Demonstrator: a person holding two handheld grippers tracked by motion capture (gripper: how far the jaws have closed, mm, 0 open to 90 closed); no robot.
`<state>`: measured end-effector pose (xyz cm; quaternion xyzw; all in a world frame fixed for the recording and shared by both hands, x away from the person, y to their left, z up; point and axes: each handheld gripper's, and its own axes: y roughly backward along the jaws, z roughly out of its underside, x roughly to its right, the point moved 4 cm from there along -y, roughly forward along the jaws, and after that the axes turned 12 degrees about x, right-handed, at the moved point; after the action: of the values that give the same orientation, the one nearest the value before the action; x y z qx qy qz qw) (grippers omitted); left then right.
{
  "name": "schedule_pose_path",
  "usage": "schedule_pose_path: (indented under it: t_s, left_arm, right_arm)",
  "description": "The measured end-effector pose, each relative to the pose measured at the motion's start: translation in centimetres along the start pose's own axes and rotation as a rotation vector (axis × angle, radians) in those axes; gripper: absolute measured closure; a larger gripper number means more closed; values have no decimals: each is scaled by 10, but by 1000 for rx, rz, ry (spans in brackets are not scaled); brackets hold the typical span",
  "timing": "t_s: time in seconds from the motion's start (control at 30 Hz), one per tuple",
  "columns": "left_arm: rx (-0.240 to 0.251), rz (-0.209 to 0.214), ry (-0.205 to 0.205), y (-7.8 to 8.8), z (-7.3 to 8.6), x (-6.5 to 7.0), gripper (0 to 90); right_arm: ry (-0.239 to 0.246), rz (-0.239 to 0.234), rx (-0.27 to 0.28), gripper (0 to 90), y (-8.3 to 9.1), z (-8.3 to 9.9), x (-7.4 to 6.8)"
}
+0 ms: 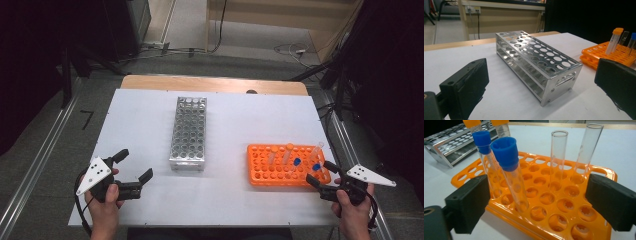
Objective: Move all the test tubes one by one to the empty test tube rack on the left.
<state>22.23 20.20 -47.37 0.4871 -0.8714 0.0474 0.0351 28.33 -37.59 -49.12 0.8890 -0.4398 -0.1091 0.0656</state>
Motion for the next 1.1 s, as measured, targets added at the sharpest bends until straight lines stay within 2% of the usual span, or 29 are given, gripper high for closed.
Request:
schedule_pose_path:
  t_s: [0.13,0.4,0.57,0.77,0.93,1.1]
  left_arm:
    - [-5,2,-2,-1,0,2,0]
    - [-11,8,-5,-3,1,5,0]
    - [-15,9,-7,-3,2,5,0]
    - [-17,10,-6,-3,2,5,0]
    - [-20,14,-6,-4,2,7,0]
    - [-28,14,-9,-5,3,8,0]
  right_arm:
    - [-16,-12,-14,150,-1,3,0]
    - [-31,5,-59,301,-5,8,-1]
    - [-34,4,-59,428,-7,9,-2]
    - [2,-11,-78,535,-11,11,-8]
    - [-1,-41,-79,627,-13,13,-12]
    - [5,-47,-90,719,-16,15,-14]
